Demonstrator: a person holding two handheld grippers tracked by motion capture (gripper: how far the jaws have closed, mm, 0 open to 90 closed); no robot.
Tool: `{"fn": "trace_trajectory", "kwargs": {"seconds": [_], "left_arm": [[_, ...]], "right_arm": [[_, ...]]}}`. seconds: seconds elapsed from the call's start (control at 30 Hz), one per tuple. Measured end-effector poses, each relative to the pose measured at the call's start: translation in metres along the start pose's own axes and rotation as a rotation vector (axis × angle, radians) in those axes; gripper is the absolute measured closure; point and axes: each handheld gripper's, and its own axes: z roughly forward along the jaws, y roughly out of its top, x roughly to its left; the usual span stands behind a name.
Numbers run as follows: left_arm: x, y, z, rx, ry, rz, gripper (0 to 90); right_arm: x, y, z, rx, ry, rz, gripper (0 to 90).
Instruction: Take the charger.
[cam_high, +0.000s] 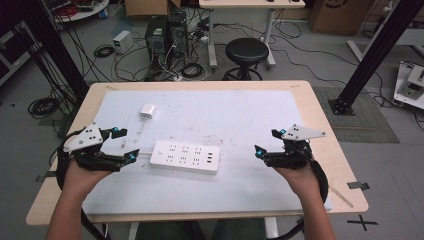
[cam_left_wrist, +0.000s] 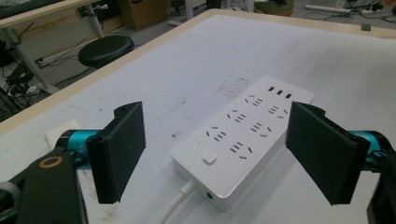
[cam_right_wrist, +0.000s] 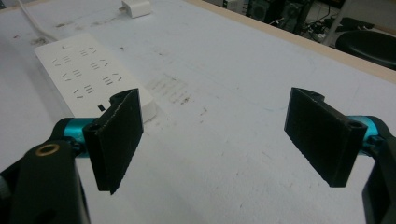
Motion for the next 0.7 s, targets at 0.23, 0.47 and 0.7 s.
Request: {"fn": "trace_trajectory", "kwargs": {"seconds": [0.23,0.47,0.7], "left_arm": [[0.015,-0.002,0.018,0.021,0.049,-0.037,20.0],[0.044,0.007,0.048,0.101,0.129,-0.046,19.8],[0.095,0.009,0.09,0.183,0.224,-0.135,19.8]], "right_arm": [[0.003,-0.008,-0.005,0.001,-0.004,-0.002,19.8],[0.005,-0.008,-0.008,0.014,-0.014,-0.006,19.8],[0.008,-0.013,-0.006,0.026,-0.041,0.001,19.8]]}}
